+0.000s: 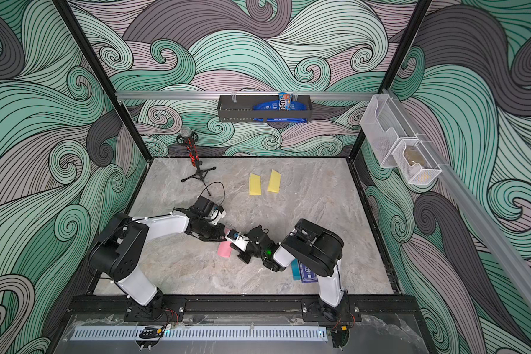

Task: Fold the square paper along the opposite sides
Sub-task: Smooth out the paper at the center of the board.

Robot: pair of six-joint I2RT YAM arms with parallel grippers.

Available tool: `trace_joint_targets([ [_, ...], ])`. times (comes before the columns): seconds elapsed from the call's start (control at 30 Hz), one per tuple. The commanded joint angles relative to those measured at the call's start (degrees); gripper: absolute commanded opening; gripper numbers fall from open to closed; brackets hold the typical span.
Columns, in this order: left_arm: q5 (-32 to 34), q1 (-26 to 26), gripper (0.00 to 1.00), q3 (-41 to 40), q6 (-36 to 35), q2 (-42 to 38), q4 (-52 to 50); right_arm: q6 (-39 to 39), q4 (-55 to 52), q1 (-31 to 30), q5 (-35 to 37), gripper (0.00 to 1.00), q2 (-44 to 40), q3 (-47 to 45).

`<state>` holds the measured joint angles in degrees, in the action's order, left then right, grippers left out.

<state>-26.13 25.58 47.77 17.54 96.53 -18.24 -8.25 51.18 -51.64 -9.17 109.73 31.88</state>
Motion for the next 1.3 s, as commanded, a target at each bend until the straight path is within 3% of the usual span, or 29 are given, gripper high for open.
trace_joint_targets([
  [0.0,1.7,0.2,0.0,0.0,-0.2,0.2,-2.1,2.5,1.2,2.1,-1.8,0.08,-2.3,-1.7],
  [0.13,0.6,0.2,0.0,-0.3,0.0,0.6,-1.9,5.9,7.1,4.2,-4.0,0.07,-3.5,-0.6],
  [0.43,-0.3,0.1,0.0,-0.2,0.2,0.8,-1.6,7.2,7.1,3.8,-6.2,0.05,2.9,3.8],
  [0.63,-0.8,0.2,0.0,-0.1,0.2,0.9,-1.5,3.2,-2.3,4.4,-2.4,0.03,6.1,7.8],
  [1.03,-0.9,0.2,0.0,-0.3,0.2,0.5,-1.5,4.9,-6.9,7.1,5.3,0.01,7.6,8.4],
  [1.27,-0.8,0.2,0.0,-0.3,0.3,0.3,-1.4,6.1,-8.2,8.5,6.1,0.0,7.8,8.2],
])
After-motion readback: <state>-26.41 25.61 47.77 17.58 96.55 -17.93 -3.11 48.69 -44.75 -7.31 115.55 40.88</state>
